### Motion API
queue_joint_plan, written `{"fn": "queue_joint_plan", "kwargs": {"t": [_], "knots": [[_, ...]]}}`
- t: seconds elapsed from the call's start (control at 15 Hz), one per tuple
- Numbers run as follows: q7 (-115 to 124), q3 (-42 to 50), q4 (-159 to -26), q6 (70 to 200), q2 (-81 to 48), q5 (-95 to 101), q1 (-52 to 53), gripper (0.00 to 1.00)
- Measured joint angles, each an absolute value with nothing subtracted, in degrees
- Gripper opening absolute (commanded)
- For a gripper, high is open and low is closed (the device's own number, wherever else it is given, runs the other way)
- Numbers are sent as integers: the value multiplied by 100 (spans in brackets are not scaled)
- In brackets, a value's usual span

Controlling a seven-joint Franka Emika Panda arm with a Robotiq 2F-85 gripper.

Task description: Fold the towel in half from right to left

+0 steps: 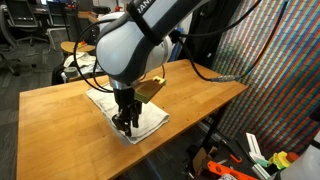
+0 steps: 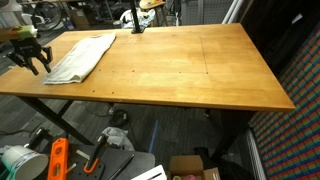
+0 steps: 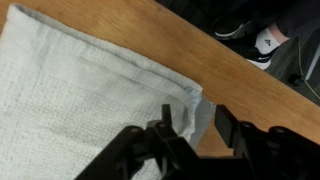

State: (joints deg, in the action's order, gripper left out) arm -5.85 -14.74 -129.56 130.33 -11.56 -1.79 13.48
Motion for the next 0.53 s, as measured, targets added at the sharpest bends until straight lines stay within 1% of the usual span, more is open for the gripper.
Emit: {"fn": "queue_joint_plan", "kwargs": {"t": [0.13, 0.2, 0.4, 0.53], "knots": [[-578, -1414, -12937, 13134, -1112, -71, 1343, 95], [-557, -1364, -12934, 13270, -1087, -8, 1337, 100], [-278, -1153, -12884, 13835, -1073, 195, 1306, 100], [-22, -1004, -12726, 13857, -1127, 419, 1296, 100]]}}
